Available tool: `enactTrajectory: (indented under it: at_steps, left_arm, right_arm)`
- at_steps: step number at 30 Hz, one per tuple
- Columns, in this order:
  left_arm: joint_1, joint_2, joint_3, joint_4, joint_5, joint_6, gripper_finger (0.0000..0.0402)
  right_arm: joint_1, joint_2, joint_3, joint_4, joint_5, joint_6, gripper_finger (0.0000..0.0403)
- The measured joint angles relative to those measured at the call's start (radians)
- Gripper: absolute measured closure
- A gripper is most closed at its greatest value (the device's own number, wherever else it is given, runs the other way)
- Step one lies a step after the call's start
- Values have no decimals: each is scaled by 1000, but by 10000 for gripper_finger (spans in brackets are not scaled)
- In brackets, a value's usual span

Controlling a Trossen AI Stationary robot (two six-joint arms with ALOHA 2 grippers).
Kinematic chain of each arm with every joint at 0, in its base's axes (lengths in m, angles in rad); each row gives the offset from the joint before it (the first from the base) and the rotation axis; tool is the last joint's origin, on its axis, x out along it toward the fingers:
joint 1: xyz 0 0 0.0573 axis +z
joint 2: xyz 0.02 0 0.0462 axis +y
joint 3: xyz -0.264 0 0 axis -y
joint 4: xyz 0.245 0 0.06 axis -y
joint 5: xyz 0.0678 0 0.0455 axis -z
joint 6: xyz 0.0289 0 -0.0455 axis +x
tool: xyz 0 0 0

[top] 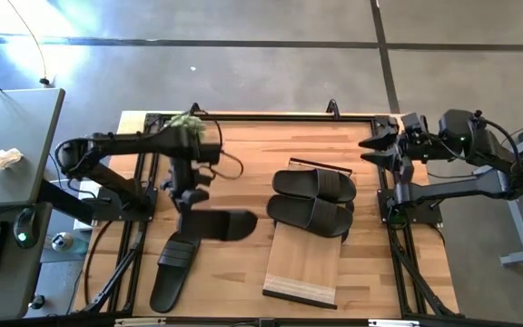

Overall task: Pick and place slides into the shelf
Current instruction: Put the right black slide under the shelf

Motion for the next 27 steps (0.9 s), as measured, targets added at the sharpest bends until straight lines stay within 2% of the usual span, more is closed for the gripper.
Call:
enactTrajectory:
  at_steps: [7, 16, 19, 23, 27]
  left_arm:
    - [-106, 33, -38, 25, -13, -13, 355]
    - [-153, 109, -64, 275, 3, -36, 355]
    - [-152, 136, -64, 290, 9, -23, 355]
    - [-159, 179, -65, 311, 44, 21, 355]
    - [-176, 222, -65, 338, 93, 76, 357]
  right_arm:
    - [0, 0, 0, -58, -38, 20, 208]
    - [0, 0, 0, -113, -56, 87, 208]
    - [0, -2, 0, -206, -108, 164, 208]
    - [1, -16, 0, -420, -215, 303, 208]
    - [0, -47, 0, -597, -229, 392, 208]
